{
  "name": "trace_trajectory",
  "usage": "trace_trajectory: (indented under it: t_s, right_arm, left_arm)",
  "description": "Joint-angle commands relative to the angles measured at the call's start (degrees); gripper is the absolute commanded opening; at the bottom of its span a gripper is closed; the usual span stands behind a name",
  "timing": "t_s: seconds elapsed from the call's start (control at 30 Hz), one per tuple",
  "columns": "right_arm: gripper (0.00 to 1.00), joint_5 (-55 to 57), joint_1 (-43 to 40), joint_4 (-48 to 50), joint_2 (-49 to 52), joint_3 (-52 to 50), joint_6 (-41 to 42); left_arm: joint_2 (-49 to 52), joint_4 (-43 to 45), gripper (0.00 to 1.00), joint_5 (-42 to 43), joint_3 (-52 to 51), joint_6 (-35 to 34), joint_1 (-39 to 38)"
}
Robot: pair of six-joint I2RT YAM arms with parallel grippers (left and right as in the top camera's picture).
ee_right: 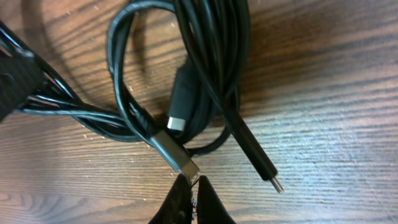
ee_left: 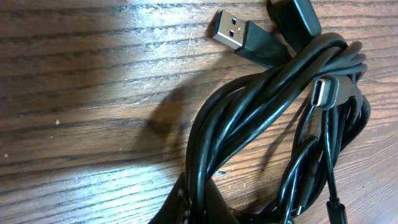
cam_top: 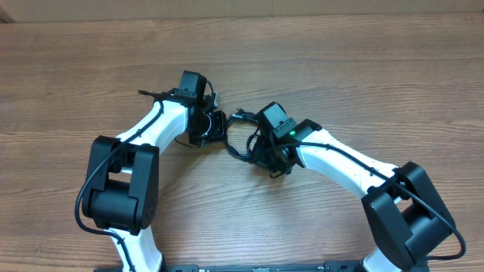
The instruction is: Untangle cables
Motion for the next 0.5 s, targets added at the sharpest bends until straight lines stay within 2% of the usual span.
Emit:
trace_trajectory:
  t_s: [0.0, 0.47]
  right_arm:
    - [0.04, 1.66, 0.11, 1.14, -0.7, -0.35, 0.24]
    - [0.04, 1.66, 0.22, -1.64, -0.7, -0.35, 0.2]
  left_arm:
    - [0.59, -0.09, 0.04, -2.19, 0.11, 0.33, -0.37]
    - [0.59, -0.09, 0.04, -2.19, 0.11, 0.33, -0.37]
